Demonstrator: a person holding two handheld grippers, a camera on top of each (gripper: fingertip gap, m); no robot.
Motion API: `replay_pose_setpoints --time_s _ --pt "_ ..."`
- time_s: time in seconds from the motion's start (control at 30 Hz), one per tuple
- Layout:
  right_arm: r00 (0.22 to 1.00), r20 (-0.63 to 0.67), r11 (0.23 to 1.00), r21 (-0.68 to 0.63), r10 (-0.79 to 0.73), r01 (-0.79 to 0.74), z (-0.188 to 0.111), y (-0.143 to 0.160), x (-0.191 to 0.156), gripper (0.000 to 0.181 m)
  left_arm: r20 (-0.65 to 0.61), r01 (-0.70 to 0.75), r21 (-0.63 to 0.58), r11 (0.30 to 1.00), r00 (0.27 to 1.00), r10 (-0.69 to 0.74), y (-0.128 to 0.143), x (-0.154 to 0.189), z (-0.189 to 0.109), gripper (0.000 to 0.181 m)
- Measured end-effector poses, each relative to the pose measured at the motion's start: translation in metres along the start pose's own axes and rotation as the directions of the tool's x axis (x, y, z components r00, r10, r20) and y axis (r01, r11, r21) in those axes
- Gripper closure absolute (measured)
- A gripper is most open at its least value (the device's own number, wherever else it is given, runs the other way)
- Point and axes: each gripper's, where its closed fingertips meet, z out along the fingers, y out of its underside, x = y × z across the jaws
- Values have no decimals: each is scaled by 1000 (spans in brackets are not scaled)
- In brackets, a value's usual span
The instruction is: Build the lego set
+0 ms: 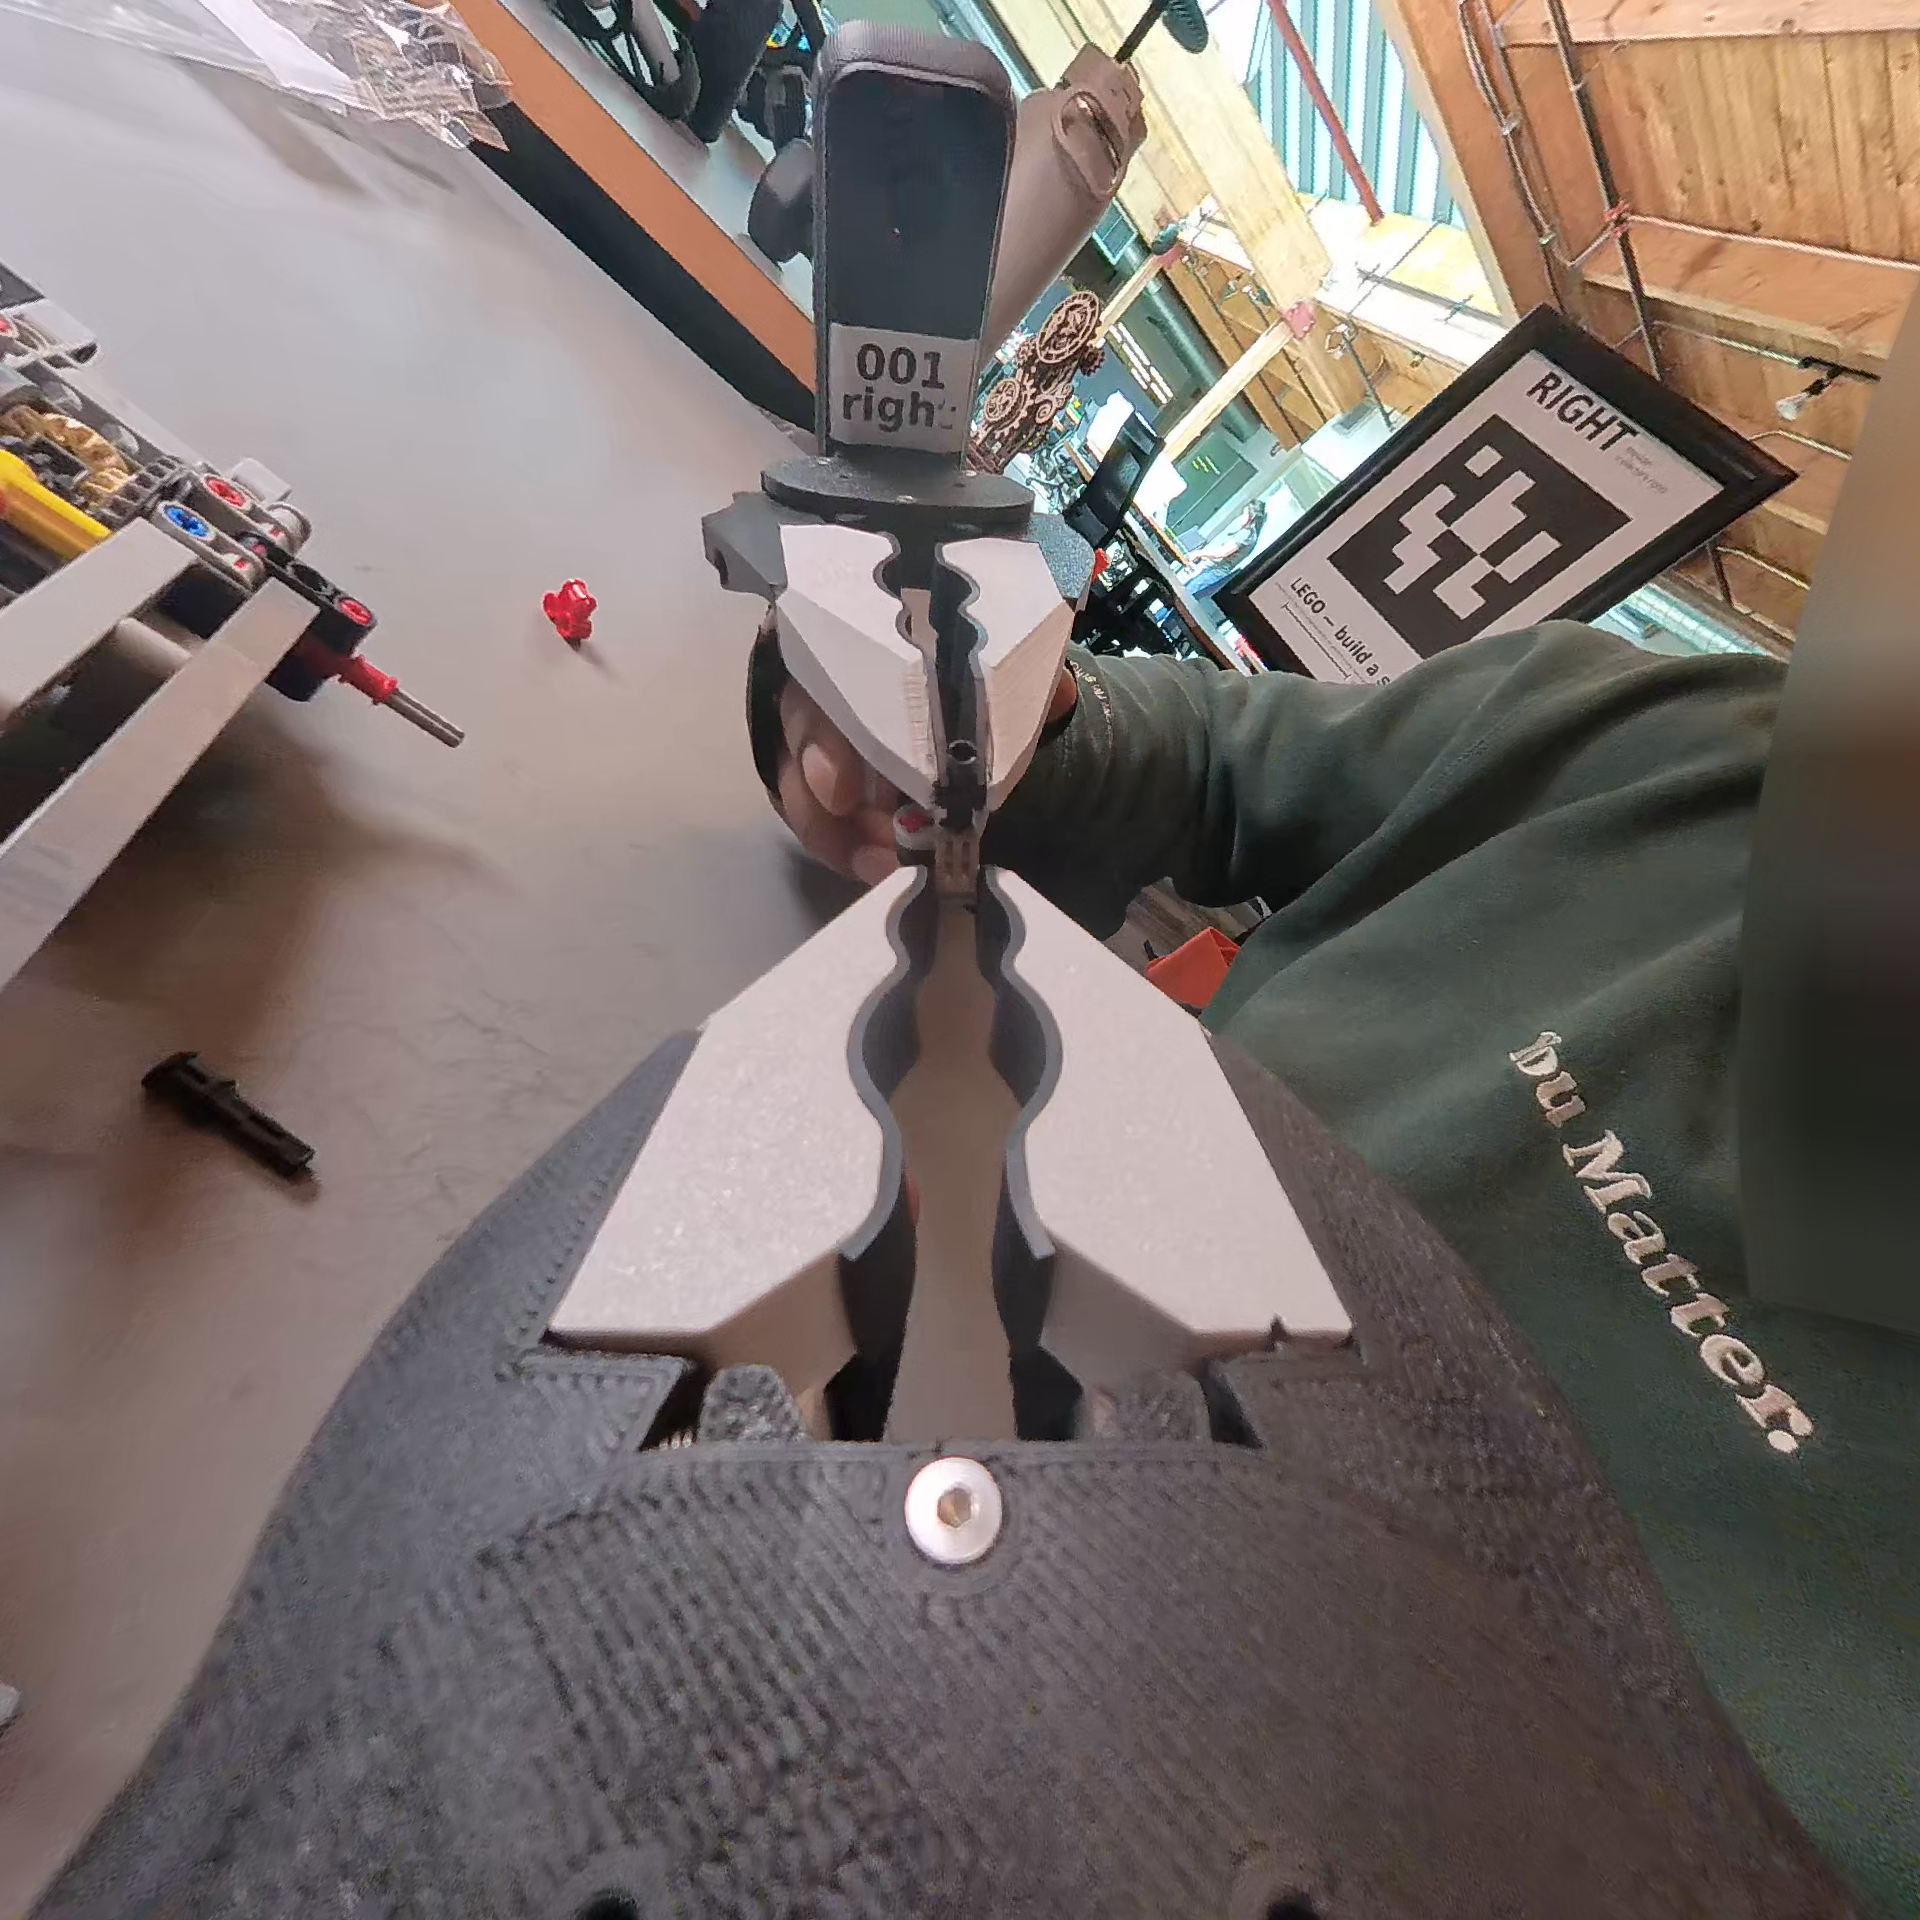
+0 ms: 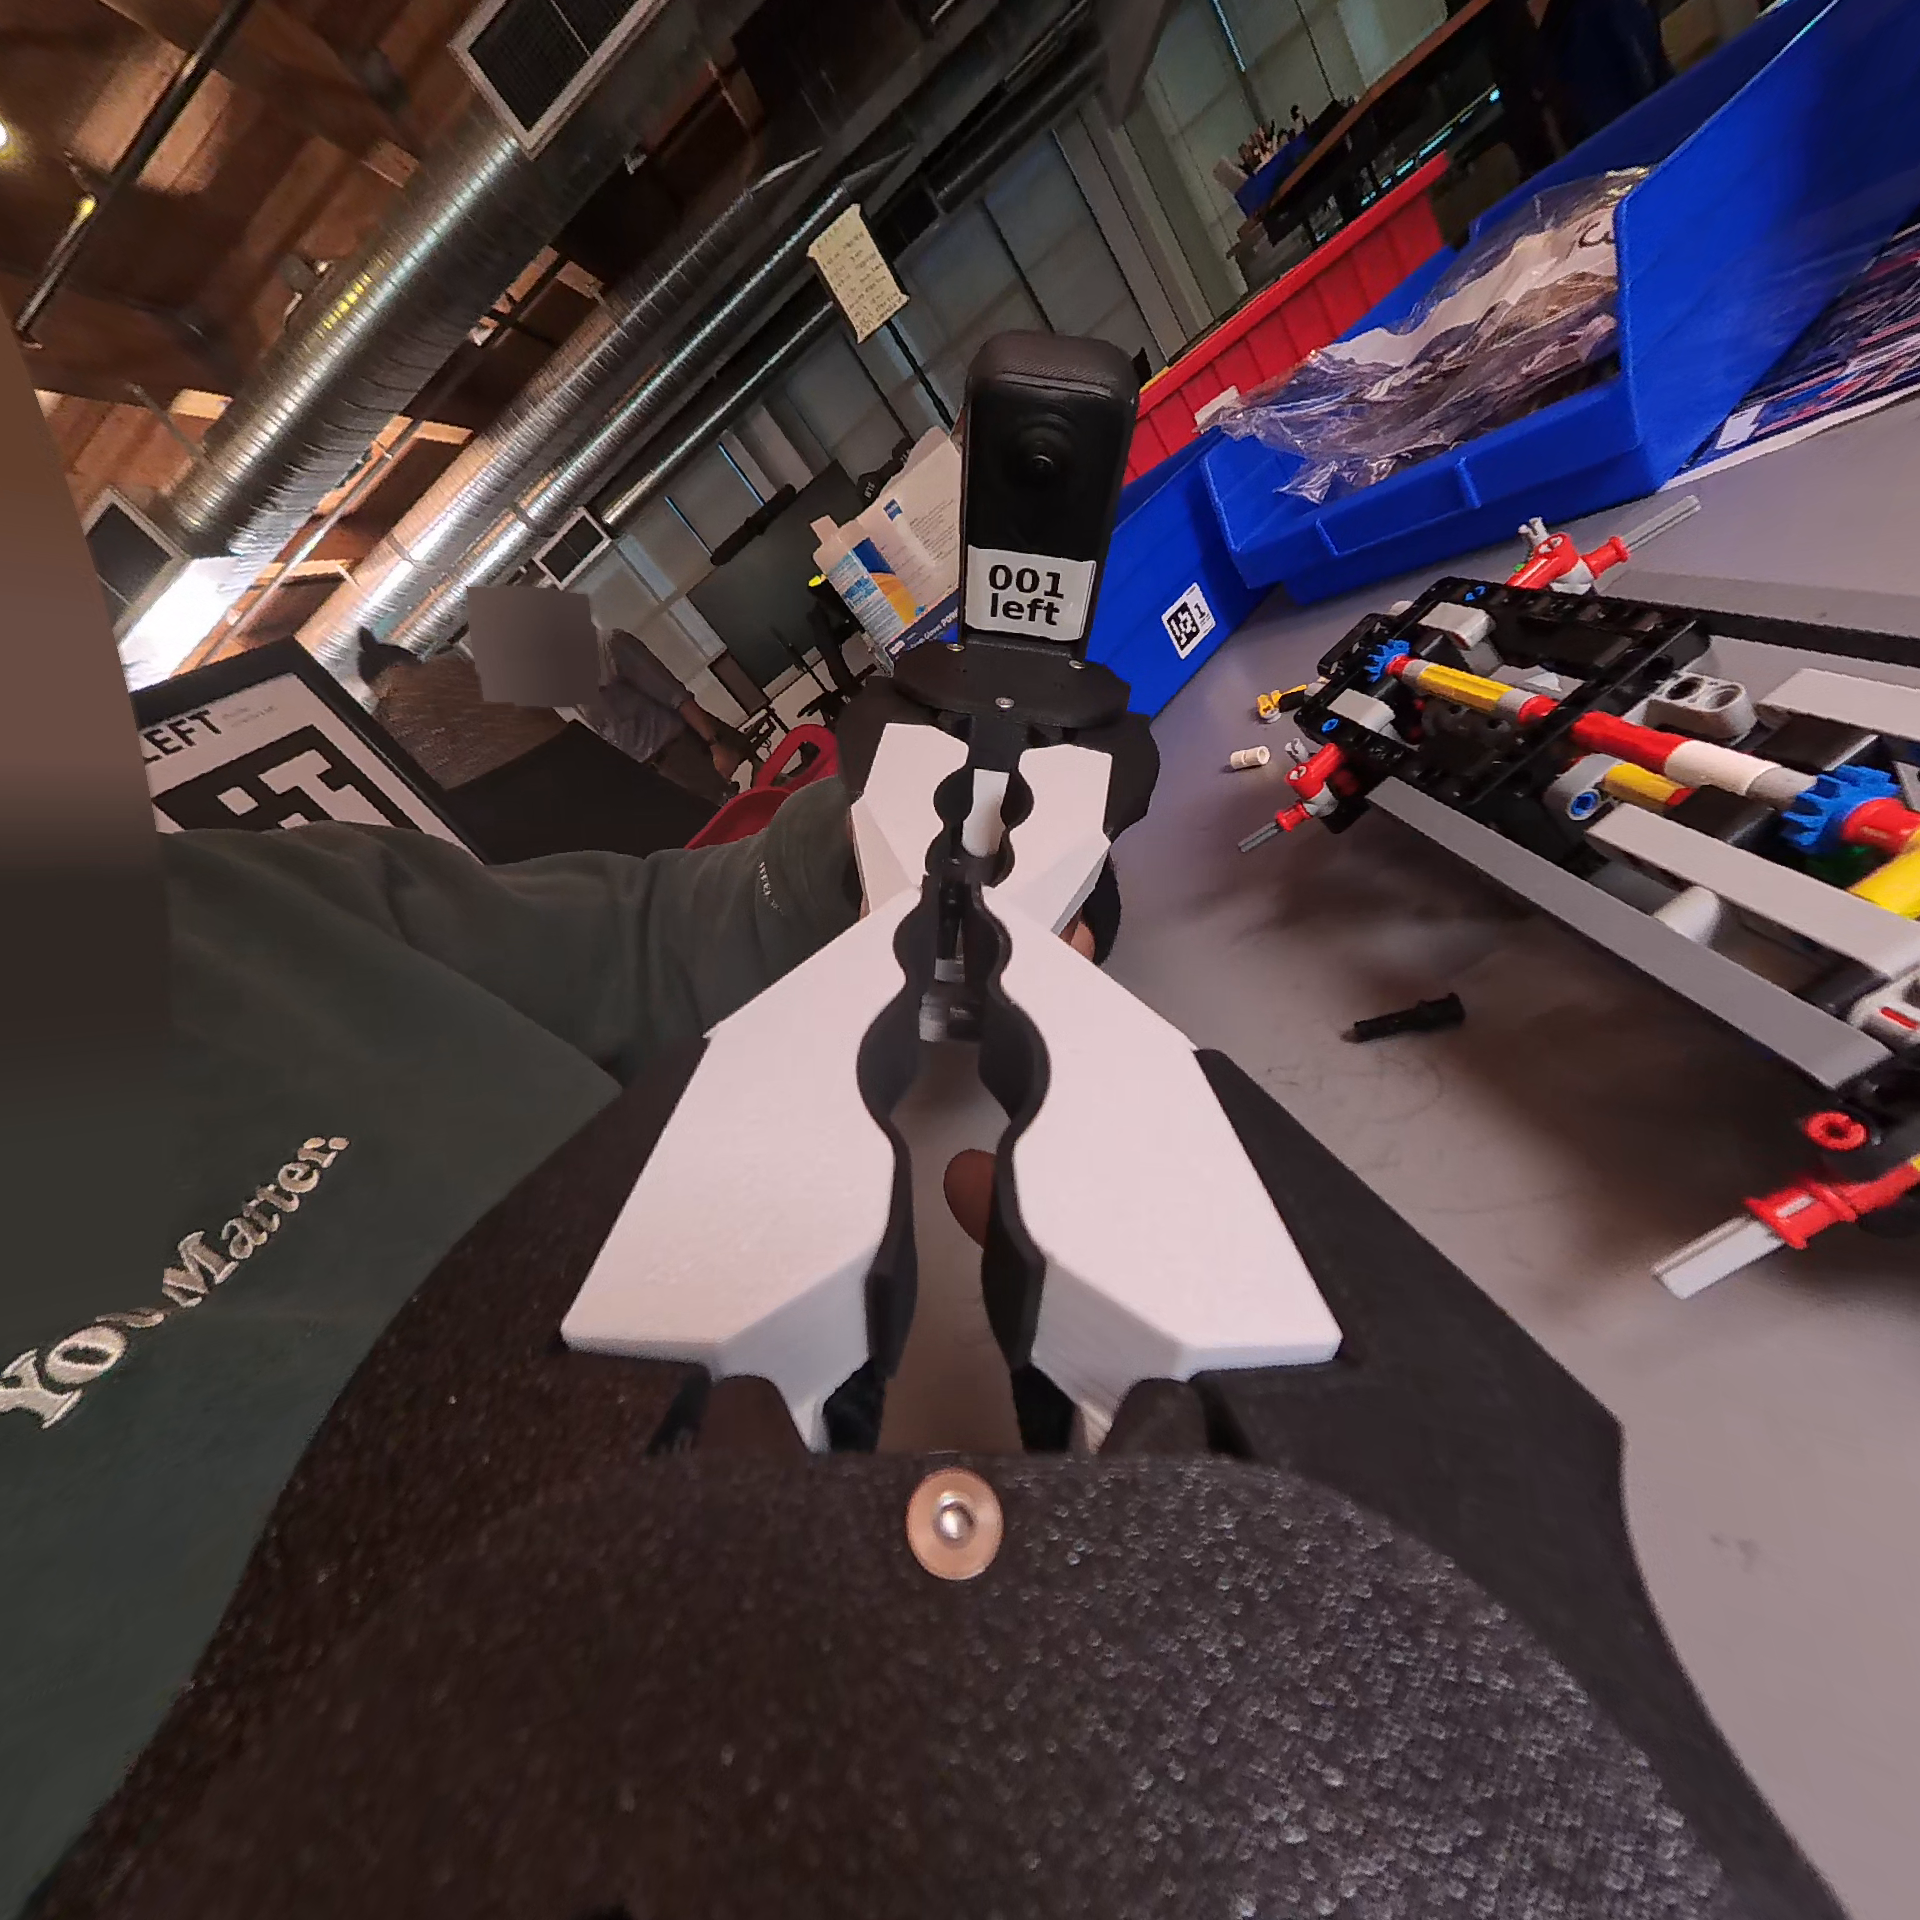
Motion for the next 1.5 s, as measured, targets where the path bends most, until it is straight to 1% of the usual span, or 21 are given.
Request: replay_pose_setpoints --time_s 0.13,0.17,0.2,0.23,0.27,0.3,0.33,0.37,0.43,0.47,0.53,0.63,0.7,0.8,1.1,1.27,1.5 --pt "1000 -6 1000 4 0 0 0 0 1 181 3 -7 -7 1000 1000 7 2 -1 1 174" --pt "1000 -9 997 75 12 -11 -2 -11 1 181 32 -21 -81 996 999 24 15 -6 4 175" --pt "998 19 984 167 59 -62 -10 -32 1 181 60 -40 -189 981 997 52 38 -13 13 174" --pt "999 5 976 212 47 -47 -17 -46 3 181 51 -22 -239 971 998 35 55 -12 25 174" --pt "997 -55 991 123 -54 61 -14 -36 4 180 29 -24 -222 975 999 31 54 -5 33 174" --pt "989 -74 989 62 -130 134 -10 -25 -1 181 25 -73 -186 980 997 79 40 2 35 174" --pt "992 -57 990 74 -114 119 -9 -21 -6 181 35 -115 -164 980 992 123 27 4 32 174" --pt "996 -48 990 107 -81 86 -12 -23 -7 180 43 -123 -157 980 990 132 20 3 30 174" --pt "996 -54 985 149 -75 82 -20 -34 -5 181 51 -98 -159 982 993 107 22 -3 28 175" --pt "994 -68 985 141 -90 99 -22 -36 -3 180 52 -81 -159 984 995 90 25 -5 26 175" --pt "993 -51 989 101 -105 110 -21 -29 -3 181 52 -56 -122 991 997 63 20 -6 22 175" --pt "987 -53 989 -22 -150 150 -12 -6 1 181 34 -36 -91 995 999 40 15 -3 19 175" --pt "992 -21 992 -34 -123 123 -9 -1 -3 180 24 -23 -81 996 999 26 14 -3 17 175" --pt "992 -7 991 -63 -123 122 -7 5 -3 180 9 -15 -68 998 1000 16 13 0 15 175" --pt "996 23 993 -74 -89 91 -7 9 -6 180 14 -36 -44 998 999 37 9 3 8 175" --pt "998 41 998 -34 -57 58 -9 2 -8 180 11 -48 -8 999 999 48 3 5 7 175" --pt "998 58 999 -8 -38 38 -7 1 -10 180 21 -80 4 997 997 80 0 6 6 175"
